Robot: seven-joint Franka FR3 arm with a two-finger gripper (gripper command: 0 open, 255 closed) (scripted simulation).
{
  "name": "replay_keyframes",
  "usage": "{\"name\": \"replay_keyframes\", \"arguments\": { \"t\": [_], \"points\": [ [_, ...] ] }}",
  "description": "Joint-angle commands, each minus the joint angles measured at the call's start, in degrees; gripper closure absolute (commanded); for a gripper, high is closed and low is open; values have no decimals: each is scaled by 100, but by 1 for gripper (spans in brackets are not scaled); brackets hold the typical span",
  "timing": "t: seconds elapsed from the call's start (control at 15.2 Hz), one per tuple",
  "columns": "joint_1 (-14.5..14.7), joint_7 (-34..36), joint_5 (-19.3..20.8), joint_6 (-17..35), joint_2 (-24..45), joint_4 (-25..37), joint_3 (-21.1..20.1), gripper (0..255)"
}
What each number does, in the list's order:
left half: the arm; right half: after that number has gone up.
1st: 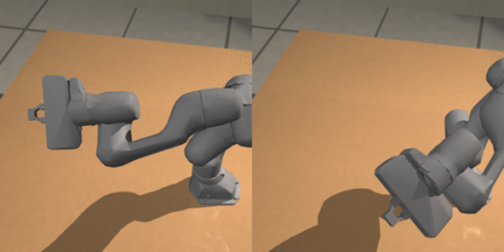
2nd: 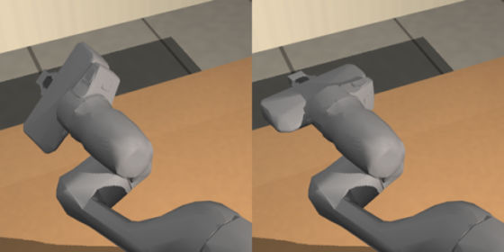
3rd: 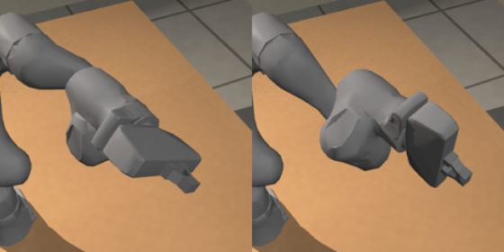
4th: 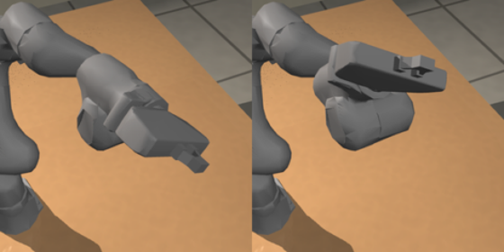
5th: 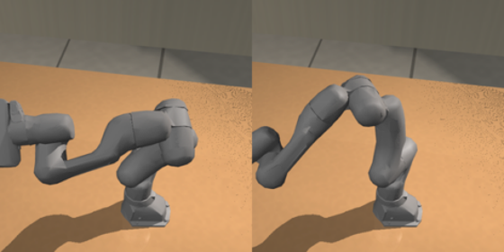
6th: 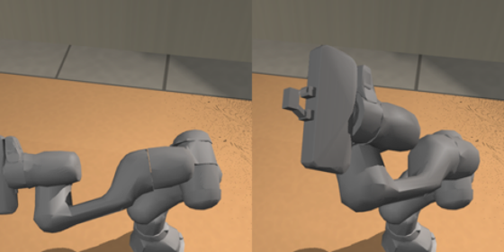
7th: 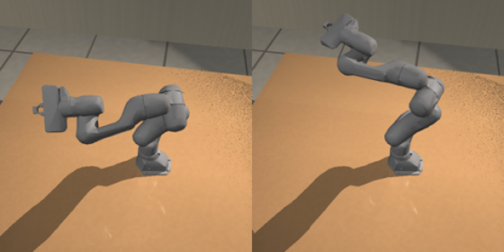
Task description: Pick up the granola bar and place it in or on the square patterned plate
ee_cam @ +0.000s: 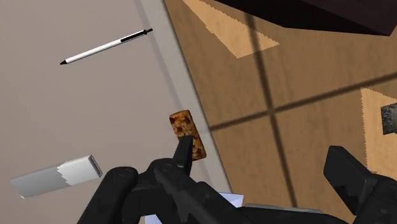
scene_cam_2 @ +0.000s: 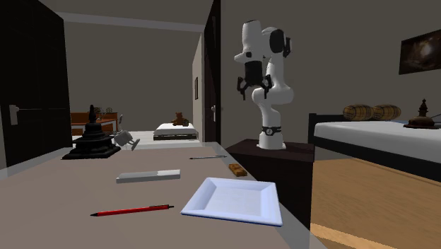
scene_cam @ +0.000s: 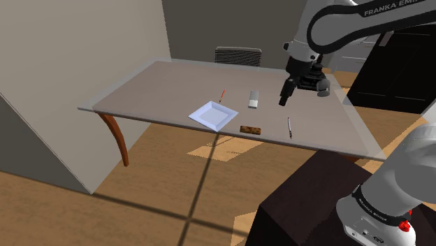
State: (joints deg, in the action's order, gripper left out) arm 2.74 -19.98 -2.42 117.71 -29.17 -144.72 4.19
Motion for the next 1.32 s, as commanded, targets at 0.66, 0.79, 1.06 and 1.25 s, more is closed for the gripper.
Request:
{"name": "replay_keyframes", "arguments": {
  "t": [0.66,0.79,1.06,1.25],
  "points": [
    [176,-1333,-52,2025,2676,504,269,0],
    [182,-1557,-102,2274,3156,710,274,0],
    [151,-1976,-193,2687,4112,1209,228,0],
    [102,-2244,-221,2922,4819,1655,163,0]
  ]
}}
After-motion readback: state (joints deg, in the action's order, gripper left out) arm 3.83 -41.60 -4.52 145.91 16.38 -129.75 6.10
